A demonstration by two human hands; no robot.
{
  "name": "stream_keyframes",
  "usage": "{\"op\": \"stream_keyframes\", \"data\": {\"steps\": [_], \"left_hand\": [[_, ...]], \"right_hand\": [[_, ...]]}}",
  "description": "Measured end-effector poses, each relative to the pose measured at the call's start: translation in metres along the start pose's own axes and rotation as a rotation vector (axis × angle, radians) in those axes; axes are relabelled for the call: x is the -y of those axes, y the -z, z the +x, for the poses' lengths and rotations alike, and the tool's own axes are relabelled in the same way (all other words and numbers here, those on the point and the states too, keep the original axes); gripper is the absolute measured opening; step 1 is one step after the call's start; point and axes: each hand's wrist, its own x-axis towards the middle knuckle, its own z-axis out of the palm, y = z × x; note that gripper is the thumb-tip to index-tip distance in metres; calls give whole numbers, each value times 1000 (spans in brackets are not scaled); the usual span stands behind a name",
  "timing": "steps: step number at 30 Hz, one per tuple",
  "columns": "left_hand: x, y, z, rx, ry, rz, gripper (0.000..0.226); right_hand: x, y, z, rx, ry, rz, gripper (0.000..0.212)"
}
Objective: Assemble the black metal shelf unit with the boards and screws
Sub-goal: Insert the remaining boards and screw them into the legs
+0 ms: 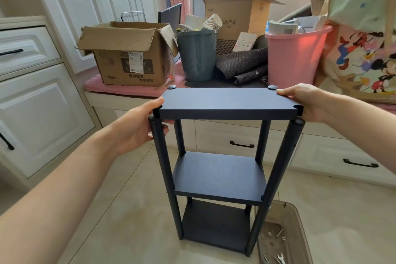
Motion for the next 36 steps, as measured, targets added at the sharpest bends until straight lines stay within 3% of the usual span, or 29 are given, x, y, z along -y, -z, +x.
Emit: {"op": "stream_keyframes", "data": {"steps": [6,14,20,23,26,29,36], "left_hand": [[1,-5,4,-48,-63,-3,36],[-7,-4,6,-55,1,-8,30],[-21,15,14,108,176,-72,65],[-24,16,33,-38,188,-49,60],[-25,8,54,-210,94,67,47],[-25,2,69,-209,85,110,45],[-18,4,93,-119,45,9,64]], "right_hand": [[-2,-3,-5,-35,26,30,19],[-4,-8,-16,-85,60,80,21],[-2,-12,-23,-89,81,100,21],[4,-12,-26,-94,86,159,19],[3,-13,-26,-88,71,132,18],[1,-13,-24,-90,66,137,18],[-2,-15,-19,-163,89,153,19]]}}
